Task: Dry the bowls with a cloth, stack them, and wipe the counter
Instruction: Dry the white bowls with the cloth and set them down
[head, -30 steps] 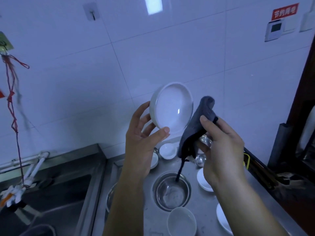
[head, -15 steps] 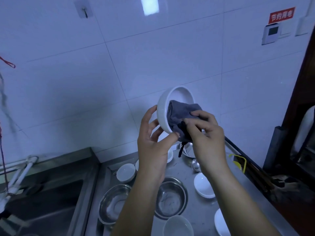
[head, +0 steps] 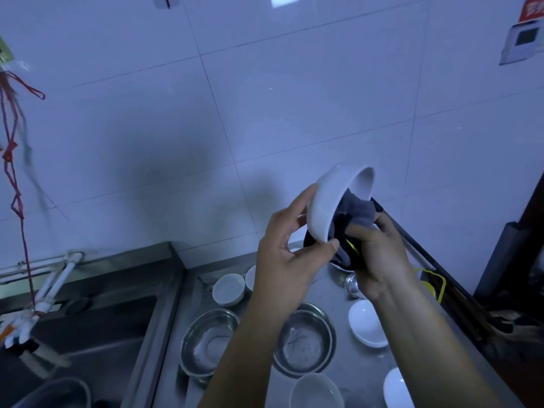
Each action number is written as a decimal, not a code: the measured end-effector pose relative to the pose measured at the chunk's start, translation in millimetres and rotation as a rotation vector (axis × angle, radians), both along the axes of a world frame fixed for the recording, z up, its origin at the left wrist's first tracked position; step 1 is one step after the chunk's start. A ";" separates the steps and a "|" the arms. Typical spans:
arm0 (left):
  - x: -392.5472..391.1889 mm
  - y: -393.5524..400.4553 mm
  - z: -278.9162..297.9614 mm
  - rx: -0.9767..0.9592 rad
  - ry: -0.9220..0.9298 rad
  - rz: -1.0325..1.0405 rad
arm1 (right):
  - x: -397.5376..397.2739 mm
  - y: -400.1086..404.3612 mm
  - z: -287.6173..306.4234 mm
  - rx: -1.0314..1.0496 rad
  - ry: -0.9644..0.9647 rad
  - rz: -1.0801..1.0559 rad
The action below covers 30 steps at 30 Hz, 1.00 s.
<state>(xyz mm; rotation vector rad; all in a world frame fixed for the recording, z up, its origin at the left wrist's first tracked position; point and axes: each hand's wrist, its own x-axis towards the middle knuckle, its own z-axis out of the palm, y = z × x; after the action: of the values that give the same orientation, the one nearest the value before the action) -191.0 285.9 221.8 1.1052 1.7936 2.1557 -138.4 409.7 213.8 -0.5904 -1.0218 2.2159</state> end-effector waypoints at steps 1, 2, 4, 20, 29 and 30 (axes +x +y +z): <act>-0.6 0.8 -2.9 -0.010 -0.006 -0.004 | 0.4 0.9 -3.3 -0.015 0.001 -0.015; -0.6 1.1 -5.5 -0.008 -0.013 -0.016 | 1.9 1.4 -4.9 -0.017 0.003 -0.023; -0.9 0.5 -10.1 0.003 -0.012 -0.057 | 5.4 2.4 -5.6 -0.007 -0.001 -0.043; 1.4 -19.9 -17.2 -0.051 0.030 -0.006 | 4.2 3.8 -23.1 0.408 -0.075 -0.185; -12.1 -43.7 33.6 -0.455 0.029 -0.115 | 23.1 30.6 11.8 1.417 -0.185 -0.086; -16.4 -47.6 44.1 -0.531 0.003 -0.180 | 25.0 29.5 12.0 1.439 -0.180 -0.039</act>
<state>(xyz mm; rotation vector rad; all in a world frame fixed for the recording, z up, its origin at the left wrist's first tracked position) -207.4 238.4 265.9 1.0752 2.0065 1.4493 -113.4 439.2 225.7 -0.1006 -2.2231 0.8988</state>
